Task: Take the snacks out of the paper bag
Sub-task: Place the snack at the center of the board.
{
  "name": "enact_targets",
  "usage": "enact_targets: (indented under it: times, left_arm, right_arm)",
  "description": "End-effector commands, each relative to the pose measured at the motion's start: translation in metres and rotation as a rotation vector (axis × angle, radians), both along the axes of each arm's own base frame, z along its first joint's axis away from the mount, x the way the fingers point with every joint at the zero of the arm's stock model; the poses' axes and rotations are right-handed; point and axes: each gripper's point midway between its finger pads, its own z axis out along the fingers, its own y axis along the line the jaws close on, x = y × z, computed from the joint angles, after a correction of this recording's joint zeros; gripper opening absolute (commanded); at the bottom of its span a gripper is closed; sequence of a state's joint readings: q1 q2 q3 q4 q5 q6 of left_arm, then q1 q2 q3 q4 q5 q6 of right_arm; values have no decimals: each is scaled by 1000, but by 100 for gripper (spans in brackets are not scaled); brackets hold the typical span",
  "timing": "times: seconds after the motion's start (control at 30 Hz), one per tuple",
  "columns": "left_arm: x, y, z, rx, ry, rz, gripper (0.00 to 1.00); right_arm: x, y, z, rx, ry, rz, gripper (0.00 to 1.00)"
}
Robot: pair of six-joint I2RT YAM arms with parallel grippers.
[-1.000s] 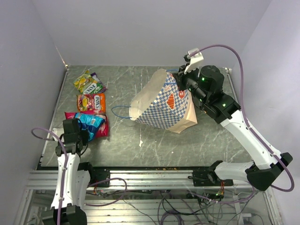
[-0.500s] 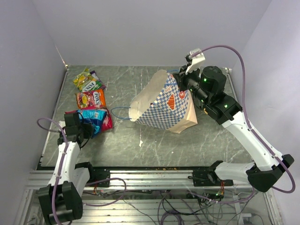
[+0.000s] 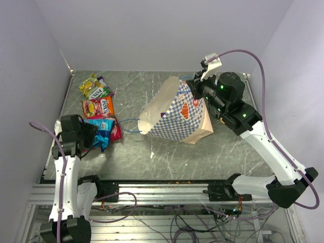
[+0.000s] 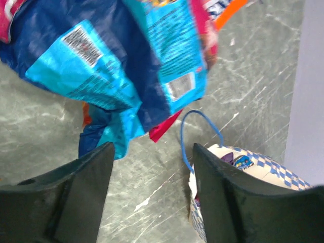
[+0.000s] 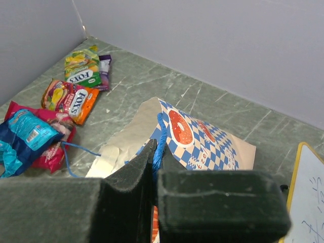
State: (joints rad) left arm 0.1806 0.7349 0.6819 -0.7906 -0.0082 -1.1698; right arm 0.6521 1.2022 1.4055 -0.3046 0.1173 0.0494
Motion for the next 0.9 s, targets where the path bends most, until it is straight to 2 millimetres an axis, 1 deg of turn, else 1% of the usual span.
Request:
enact_targets:
  times: [0.0, 0.07, 0.13, 0.17, 0.2, 0.23, 0.3, 0.33, 0.4, 0.47, 0.57, 0.67, 0.77, 0.83, 0.87]
  left_arm:
    - [14, 16, 40, 184, -24, -118, 76]
    - [30, 14, 61, 216, -71, -183, 73]
    - [47, 7, 84, 220, -158, -250, 72]
    - [53, -1, 95, 209, -209, -289, 71]
    - [60, -6, 105, 204, -256, -317, 73]
    - [65, -12, 113, 193, -299, -346, 76]
    - [72, -23, 121, 169, -355, -399, 82]
    - [75, -28, 123, 163, -367, -426, 83]
    - [80, -35, 124, 169, -375, -473, 84]
    - [84, -42, 125, 188, -375, -518, 84]
    - [86, -61, 126, 201, -384, -604, 85]
    - [83, -82, 120, 188, -371, -696, 84]
    - [72, -107, 117, 169, -367, -799, 84]
    - [61, -122, 118, 150, -364, -867, 84]
    - [55, -128, 120, 145, -363, -896, 84]
  right_arm:
    - [-8, 6, 7, 24, -11, 44, 0]
    - [-16, 16, 9, 7, -22, 127, 0]
    - [-29, 28, 13, -4, -42, 239, 0]
    - [-37, 35, 13, -5, -47, 301, 0]
    - [-45, 42, 12, -8, -51, 364, 0]
    - [-54, 49, 8, -14, -42, 431, 0]
    - [-72, 61, -2, -36, 5, 565, 0]
    - [-82, 66, -7, -42, 38, 627, 0]
    - [-94, 69, -19, -44, 121, 686, 0]
    - [-104, 67, -28, -40, 181, 706, 0]
    - [-116, 59, -35, -10, 230, 688, 0]
    - [-116, 48, -38, 12, 265, 607, 0]
    - [-104, 37, -50, 16, 320, 477, 0]
    - [-99, 35, -52, 17, 348, 439, 0]
    - [-99, 36, -49, 23, 356, 440, 0]
